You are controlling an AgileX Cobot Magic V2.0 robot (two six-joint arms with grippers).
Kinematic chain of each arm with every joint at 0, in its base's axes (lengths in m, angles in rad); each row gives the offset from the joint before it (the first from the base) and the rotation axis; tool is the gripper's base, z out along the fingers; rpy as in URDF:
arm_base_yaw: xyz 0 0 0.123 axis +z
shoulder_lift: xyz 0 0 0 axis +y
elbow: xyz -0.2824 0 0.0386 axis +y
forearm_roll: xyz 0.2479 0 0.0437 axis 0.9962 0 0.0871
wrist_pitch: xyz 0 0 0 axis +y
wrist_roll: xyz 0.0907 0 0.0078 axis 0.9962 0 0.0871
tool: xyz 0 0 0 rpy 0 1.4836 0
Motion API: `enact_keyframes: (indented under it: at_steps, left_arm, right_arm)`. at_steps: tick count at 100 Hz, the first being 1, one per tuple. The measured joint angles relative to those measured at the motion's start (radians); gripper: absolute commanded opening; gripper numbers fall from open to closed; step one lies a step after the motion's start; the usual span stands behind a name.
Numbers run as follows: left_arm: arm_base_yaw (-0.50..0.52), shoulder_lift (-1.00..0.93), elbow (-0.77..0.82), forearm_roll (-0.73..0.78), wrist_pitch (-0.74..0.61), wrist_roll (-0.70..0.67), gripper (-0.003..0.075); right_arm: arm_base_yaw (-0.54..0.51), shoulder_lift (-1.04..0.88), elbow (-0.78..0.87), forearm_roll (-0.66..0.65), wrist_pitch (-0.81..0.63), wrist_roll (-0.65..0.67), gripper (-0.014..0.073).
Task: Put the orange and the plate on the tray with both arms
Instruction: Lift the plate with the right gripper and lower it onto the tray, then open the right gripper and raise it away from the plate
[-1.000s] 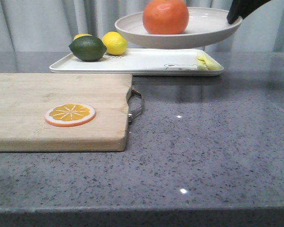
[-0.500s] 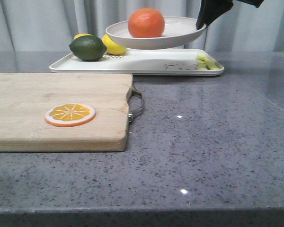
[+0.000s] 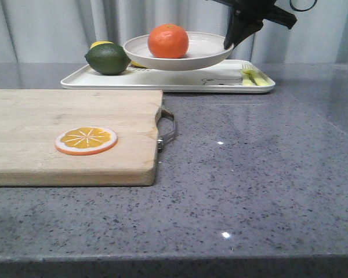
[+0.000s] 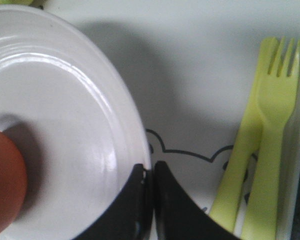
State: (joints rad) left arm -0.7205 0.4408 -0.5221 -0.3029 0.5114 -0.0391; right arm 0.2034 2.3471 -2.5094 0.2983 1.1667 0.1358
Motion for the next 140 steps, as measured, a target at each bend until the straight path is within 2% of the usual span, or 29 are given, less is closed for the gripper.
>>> enact_keyframes:
  at_steps: [64, 82, 89, 102, 109, 140]
  left_arm:
    - [0.0, 0.0, 0.0, 0.0, 0.0, 0.0, -0.002]
    - [-0.043, -0.001, 0.0, -0.005, 0.0, 0.0, -0.002]
    - [-0.043, -0.001, 0.0, -0.005, 0.0, 0.0, -0.002]
    - [-0.043, -0.001, 0.0, -0.006, 0.0, 0.0, -0.002]
    - [-0.043, -0.002, 0.0, -0.008, 0.0, 0.0, -0.002]
    - [-0.043, -0.002, 0.0, -0.008, 0.0, 0.0, -0.002]
  right_arm:
    - [-0.021, 0.078, -0.008, 0.04, -0.096, 0.0, -0.0067]
    - [-0.021, 0.08, -0.008, 0.044, -0.108, -0.007, -0.0062]
    - [-0.021, 0.08, -0.008, 0.044, -0.11, -0.017, -0.0023]
    - [-0.021, 0.08, -0.009, 0.046, -0.11, -0.027, 0.0133]
    - [-0.021, 0.08, -0.01, 0.048, -0.115, -0.029, 0.0188]
    - [-0.021, 0.08, -0.013, 0.052, -0.117, -0.031, 0.0199]
